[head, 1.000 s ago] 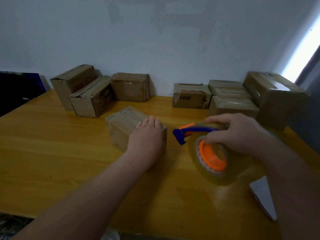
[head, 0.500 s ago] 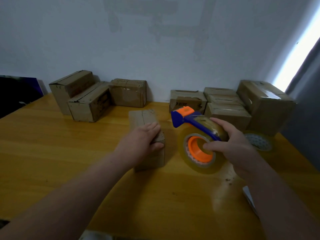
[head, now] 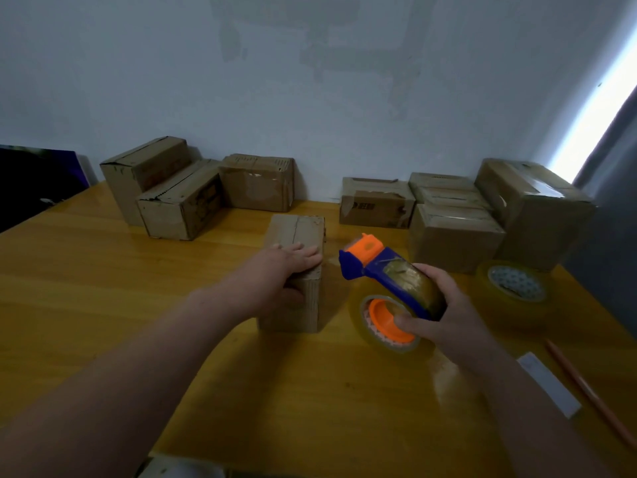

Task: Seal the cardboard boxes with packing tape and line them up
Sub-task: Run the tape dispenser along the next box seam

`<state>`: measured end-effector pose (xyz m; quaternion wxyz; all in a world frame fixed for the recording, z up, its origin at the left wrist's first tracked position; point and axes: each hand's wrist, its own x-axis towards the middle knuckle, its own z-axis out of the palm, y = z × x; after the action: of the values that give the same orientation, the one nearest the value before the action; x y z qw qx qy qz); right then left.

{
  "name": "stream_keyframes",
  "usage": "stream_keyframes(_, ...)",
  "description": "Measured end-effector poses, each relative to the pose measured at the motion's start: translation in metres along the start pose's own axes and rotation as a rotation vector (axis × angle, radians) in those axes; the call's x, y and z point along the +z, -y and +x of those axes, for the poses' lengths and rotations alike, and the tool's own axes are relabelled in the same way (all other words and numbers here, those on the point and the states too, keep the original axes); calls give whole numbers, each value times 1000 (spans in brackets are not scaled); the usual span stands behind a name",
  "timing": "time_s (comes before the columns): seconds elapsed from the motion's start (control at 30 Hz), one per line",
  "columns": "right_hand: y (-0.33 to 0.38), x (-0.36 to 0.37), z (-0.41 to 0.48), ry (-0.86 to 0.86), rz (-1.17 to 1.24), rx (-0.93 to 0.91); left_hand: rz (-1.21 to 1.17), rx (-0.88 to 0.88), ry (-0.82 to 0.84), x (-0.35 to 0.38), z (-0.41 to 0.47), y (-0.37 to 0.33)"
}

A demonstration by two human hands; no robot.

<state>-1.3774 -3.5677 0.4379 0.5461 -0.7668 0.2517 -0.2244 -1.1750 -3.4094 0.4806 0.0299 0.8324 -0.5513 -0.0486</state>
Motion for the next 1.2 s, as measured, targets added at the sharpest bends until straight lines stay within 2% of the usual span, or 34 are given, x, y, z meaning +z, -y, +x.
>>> stream_keyframes(0.2, 11, 2, -1, -99, -430, 40, 5, -129, -95, 13, 0, 2)
stream_keyframes(0.37, 23, -1, -2, -20, -746, 171, 14, -144, -118, 19, 5, 1)
stream_keyframes(0.43, 22, 0, -2, -27, -728, 165, -3, -127, -130, 19, 6, 2)
stream_keyframes(0.63, 9, 5, -2, -81, -343, 78, -135, -46, -151, 20, 3, 4)
stream_keyframes(0.83, 10, -3, -5, -155, -322, -95, -286, -51, -166, 15, -2, 1)
stream_keyframes(0.97, 24, -12, -4, -154, -291, -234, -501, -100, -404, -2, -4, -12)
stream_keyframes(1.03, 32, -14, -6, -148, -289, -290, -720, -190, -486, -12, -4, -19)
stream_keyframes(1.1, 36, -16, -8, -140, -296, -344, -1101, -262, -431, -20, -2, -24)
stream_keyframes(1.2, 39, -15, -10, -140, -354, -407, -1531, -390, -187, -28, -4, -25)
